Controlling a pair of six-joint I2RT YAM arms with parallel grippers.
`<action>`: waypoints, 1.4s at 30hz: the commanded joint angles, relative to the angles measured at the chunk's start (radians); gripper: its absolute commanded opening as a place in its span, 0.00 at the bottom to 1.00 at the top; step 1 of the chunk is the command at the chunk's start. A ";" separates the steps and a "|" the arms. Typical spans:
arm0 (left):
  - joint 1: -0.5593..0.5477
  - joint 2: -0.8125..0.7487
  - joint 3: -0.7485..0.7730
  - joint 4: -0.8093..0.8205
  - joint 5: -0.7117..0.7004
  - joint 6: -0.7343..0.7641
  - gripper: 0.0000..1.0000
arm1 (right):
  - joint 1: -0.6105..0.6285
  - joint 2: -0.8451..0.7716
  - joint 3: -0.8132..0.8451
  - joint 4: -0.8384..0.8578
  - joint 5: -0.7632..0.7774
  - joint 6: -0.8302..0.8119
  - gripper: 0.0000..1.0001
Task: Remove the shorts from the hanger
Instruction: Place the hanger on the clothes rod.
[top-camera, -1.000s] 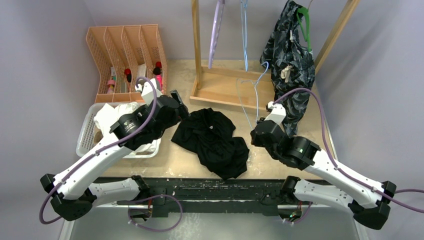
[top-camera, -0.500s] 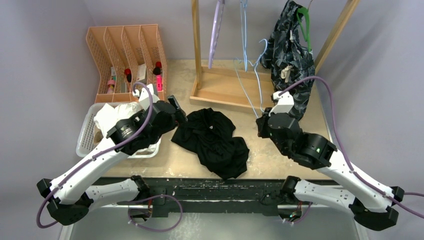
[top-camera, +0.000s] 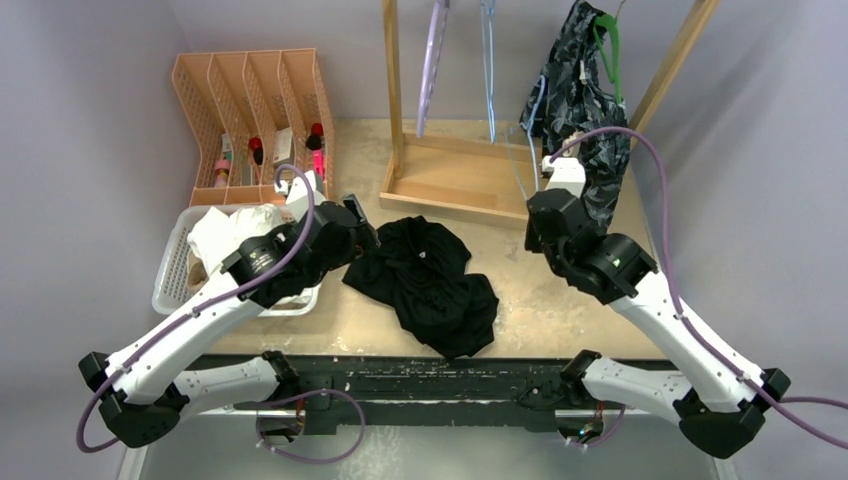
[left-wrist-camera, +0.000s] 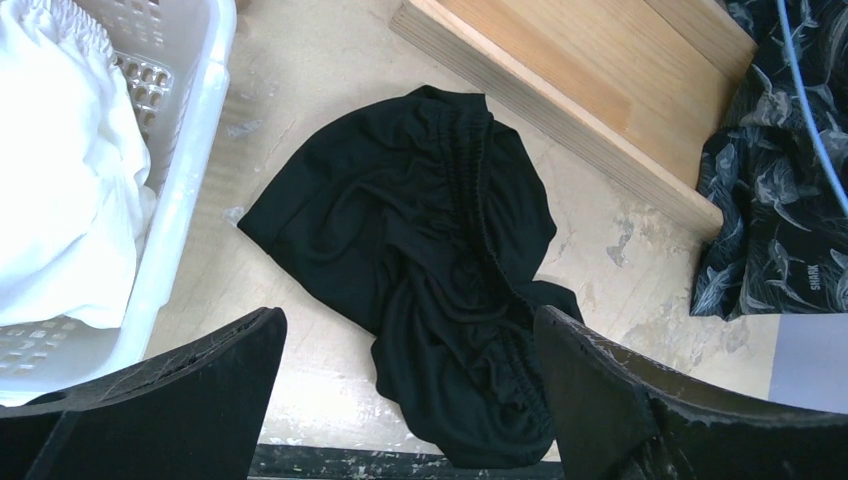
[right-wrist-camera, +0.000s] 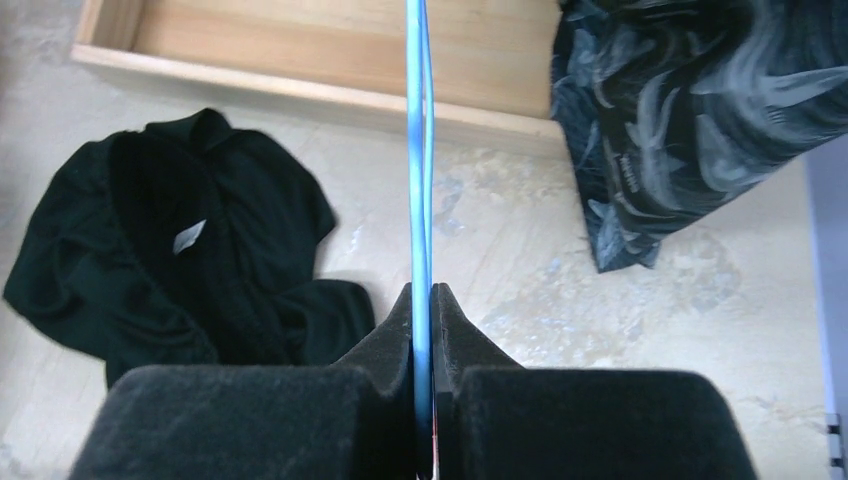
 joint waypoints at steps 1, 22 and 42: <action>0.002 -0.002 0.030 -0.017 -0.015 -0.022 0.93 | -0.068 -0.005 0.054 0.037 -0.050 -0.094 0.00; 0.002 -0.127 0.018 0.066 -0.001 -0.004 1.00 | -0.084 0.013 0.303 0.152 0.021 -0.253 0.00; 0.003 -0.115 -0.001 0.060 0.048 -0.004 1.00 | -0.091 0.213 0.533 0.190 0.141 -0.378 0.00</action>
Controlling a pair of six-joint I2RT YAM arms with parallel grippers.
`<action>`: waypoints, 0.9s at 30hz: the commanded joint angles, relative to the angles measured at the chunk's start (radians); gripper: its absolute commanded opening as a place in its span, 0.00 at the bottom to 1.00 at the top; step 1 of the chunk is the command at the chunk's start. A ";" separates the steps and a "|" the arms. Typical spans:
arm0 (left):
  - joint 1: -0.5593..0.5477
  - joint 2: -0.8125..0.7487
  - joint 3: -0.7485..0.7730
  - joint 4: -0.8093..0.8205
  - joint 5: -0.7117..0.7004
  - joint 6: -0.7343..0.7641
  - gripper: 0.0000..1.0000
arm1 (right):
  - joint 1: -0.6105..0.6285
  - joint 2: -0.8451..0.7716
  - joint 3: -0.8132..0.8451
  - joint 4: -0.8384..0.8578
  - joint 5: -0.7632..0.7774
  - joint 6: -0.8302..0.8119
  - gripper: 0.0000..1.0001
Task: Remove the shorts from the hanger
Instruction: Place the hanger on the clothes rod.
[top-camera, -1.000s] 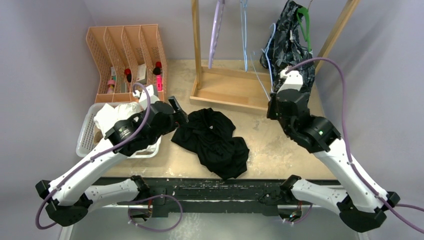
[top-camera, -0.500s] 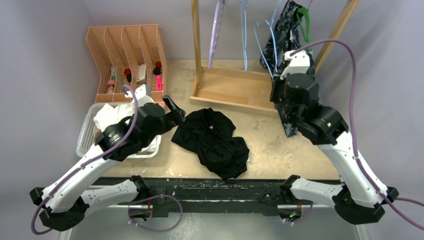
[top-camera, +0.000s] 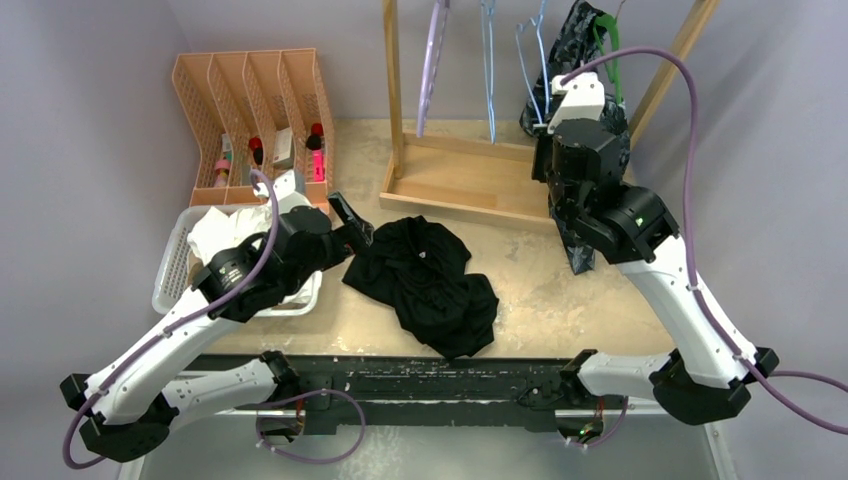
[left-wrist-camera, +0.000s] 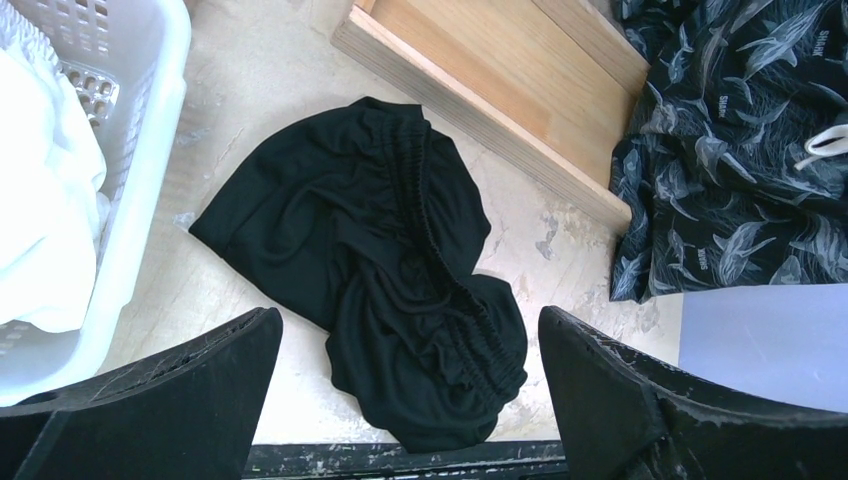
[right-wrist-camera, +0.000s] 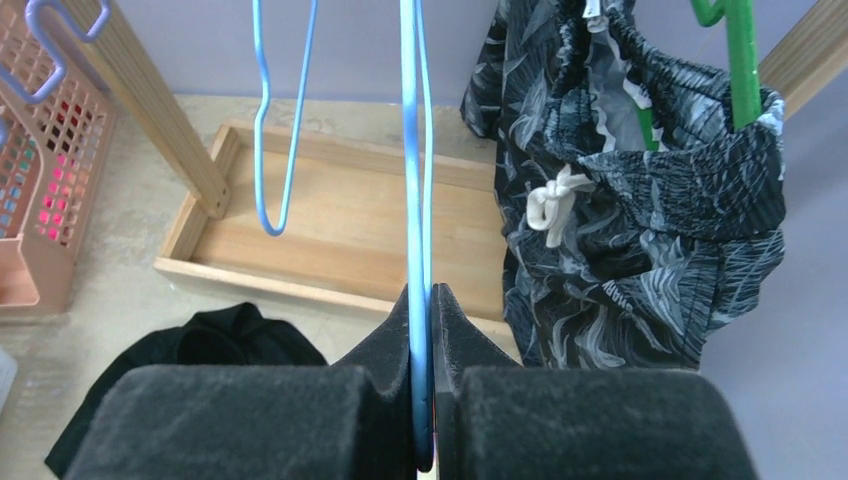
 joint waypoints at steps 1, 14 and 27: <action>0.003 -0.014 -0.009 0.030 0.007 -0.001 1.00 | -0.012 0.006 0.053 0.072 0.065 -0.056 0.00; 0.002 -0.003 -0.024 0.040 0.051 -0.006 0.99 | -0.120 0.117 0.111 0.019 -0.158 -0.070 0.00; 0.002 0.030 -0.016 0.064 0.090 0.013 0.99 | -0.134 0.088 0.019 0.010 -0.248 -0.033 0.05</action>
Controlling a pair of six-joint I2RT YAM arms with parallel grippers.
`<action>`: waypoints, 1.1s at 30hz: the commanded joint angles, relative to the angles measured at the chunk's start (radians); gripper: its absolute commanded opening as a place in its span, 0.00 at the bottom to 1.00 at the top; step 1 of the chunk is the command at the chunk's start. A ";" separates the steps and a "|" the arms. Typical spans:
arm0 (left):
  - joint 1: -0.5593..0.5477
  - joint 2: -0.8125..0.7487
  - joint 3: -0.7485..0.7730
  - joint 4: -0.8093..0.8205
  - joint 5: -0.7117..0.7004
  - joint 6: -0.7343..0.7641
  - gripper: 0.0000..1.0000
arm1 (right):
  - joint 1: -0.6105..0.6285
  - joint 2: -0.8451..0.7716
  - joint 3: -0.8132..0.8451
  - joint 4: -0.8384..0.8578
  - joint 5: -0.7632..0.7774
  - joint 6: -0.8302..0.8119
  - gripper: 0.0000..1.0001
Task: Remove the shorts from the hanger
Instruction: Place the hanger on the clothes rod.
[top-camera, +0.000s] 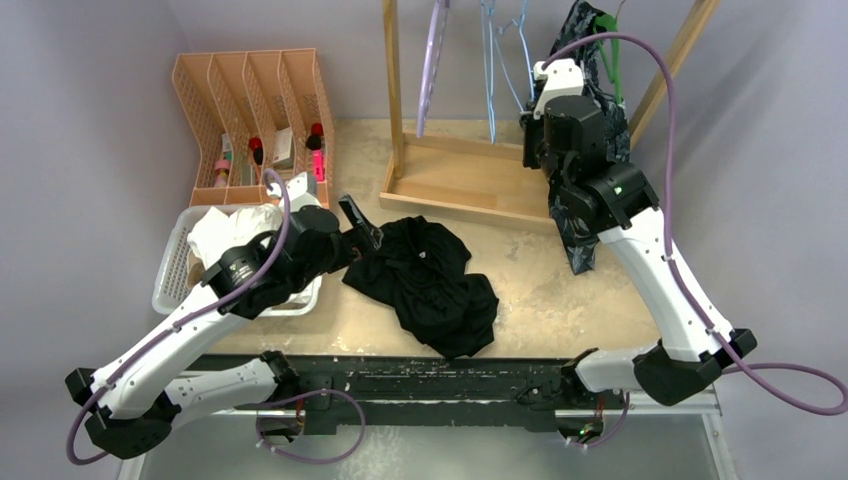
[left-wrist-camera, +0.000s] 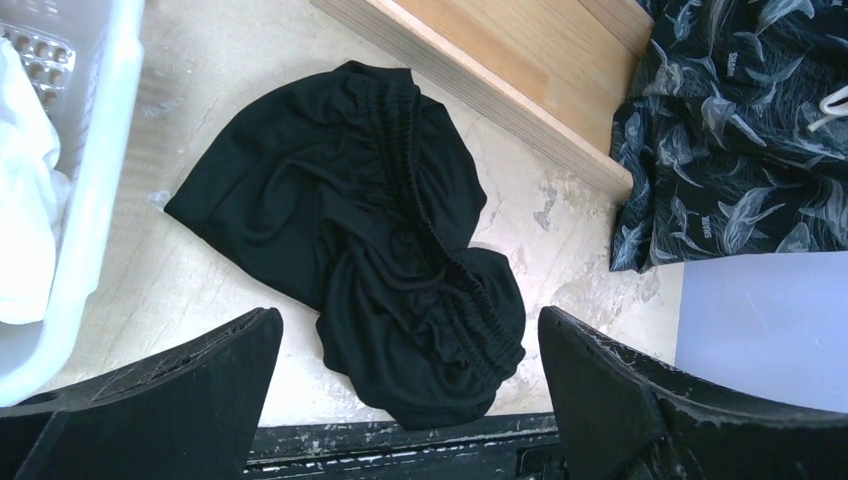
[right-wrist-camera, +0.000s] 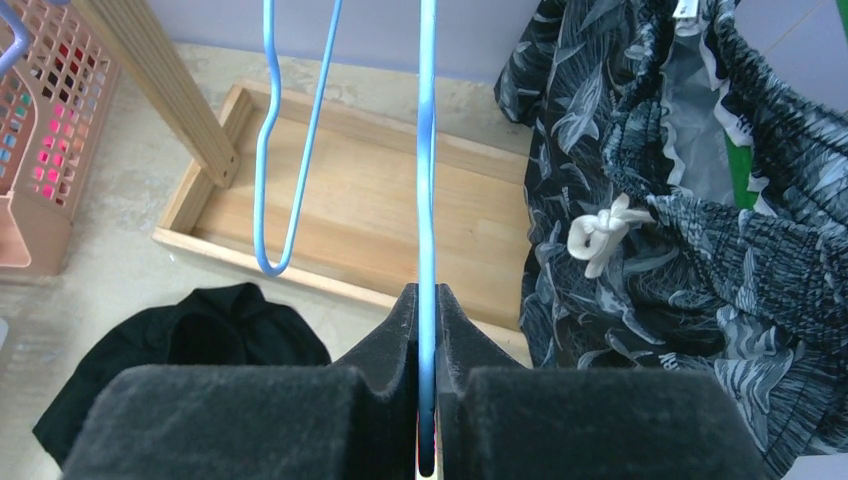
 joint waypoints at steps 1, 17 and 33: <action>0.002 0.018 0.006 0.045 0.028 0.012 0.99 | -0.005 -0.039 -0.041 0.002 -0.035 0.028 0.05; 0.002 0.035 0.002 0.065 0.049 0.010 0.99 | -0.005 -0.065 -0.122 0.016 -0.056 0.064 0.08; 0.002 0.078 -0.044 0.118 0.063 -0.012 1.00 | -0.004 -0.340 -0.437 0.079 -0.211 0.237 0.62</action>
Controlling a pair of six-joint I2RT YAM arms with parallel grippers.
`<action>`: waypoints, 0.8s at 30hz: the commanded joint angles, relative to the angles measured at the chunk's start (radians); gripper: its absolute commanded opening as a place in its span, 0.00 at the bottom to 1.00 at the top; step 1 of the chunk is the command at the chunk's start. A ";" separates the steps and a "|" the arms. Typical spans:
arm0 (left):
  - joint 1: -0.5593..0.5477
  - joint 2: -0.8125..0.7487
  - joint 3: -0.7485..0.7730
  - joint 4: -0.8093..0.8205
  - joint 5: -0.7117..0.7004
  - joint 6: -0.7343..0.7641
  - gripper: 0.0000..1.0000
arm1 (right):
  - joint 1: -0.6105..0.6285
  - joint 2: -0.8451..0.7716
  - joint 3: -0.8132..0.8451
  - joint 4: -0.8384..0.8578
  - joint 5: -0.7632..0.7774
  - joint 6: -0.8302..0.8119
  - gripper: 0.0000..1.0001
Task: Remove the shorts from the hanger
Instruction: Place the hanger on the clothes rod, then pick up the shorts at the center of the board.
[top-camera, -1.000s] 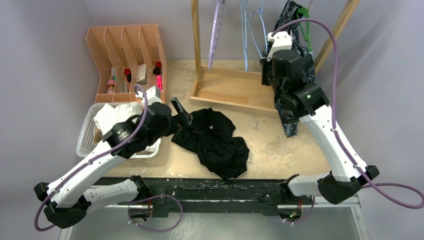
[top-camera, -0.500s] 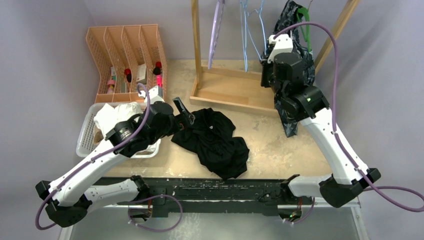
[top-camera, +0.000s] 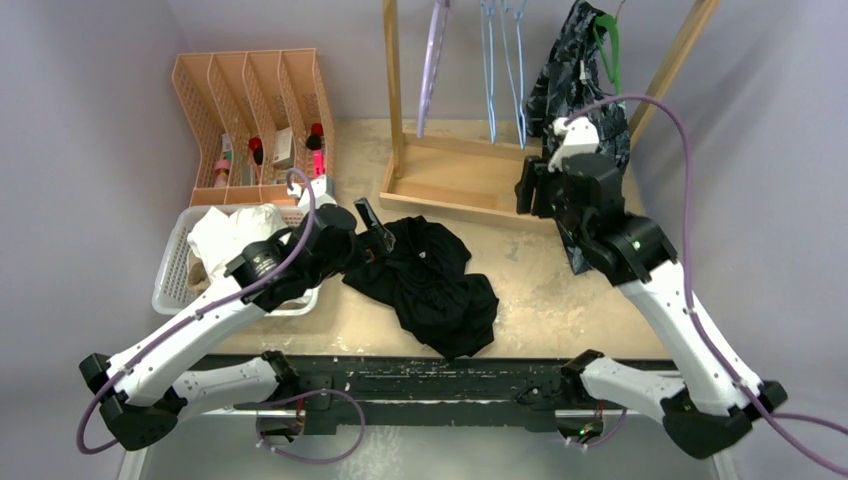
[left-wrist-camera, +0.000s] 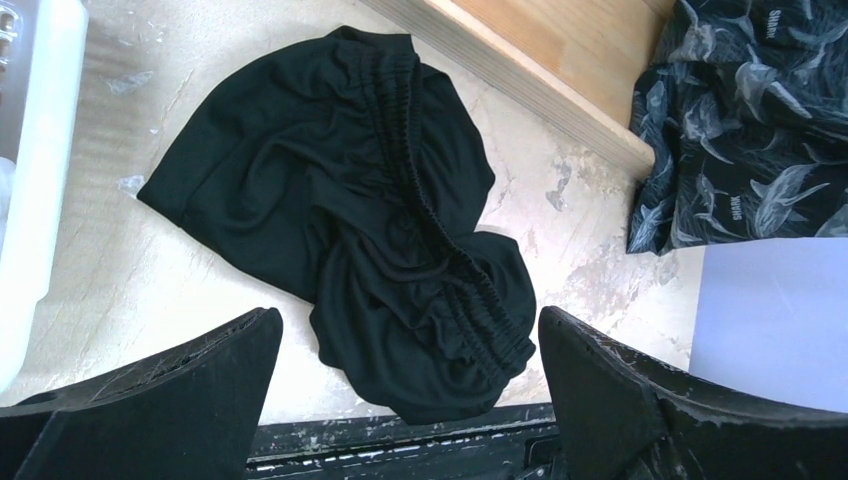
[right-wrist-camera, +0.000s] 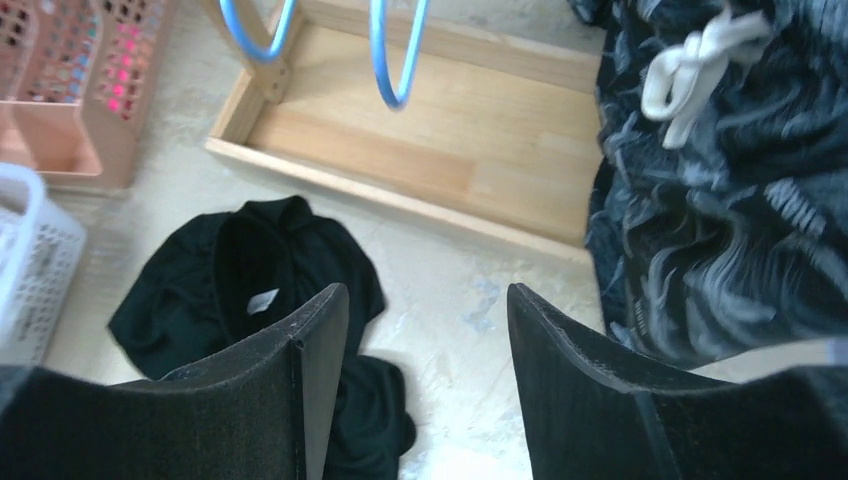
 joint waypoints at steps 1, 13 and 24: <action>0.002 0.030 -0.003 0.061 0.015 -0.017 1.00 | 0.002 -0.143 -0.174 0.075 -0.096 0.150 0.62; 0.003 0.071 -0.201 0.234 0.109 -0.151 0.99 | 0.007 -0.442 -0.862 0.431 -0.725 0.539 0.62; 0.003 0.259 -0.225 0.332 0.177 -0.032 0.99 | 0.071 -0.237 -0.823 0.200 -0.648 0.432 0.63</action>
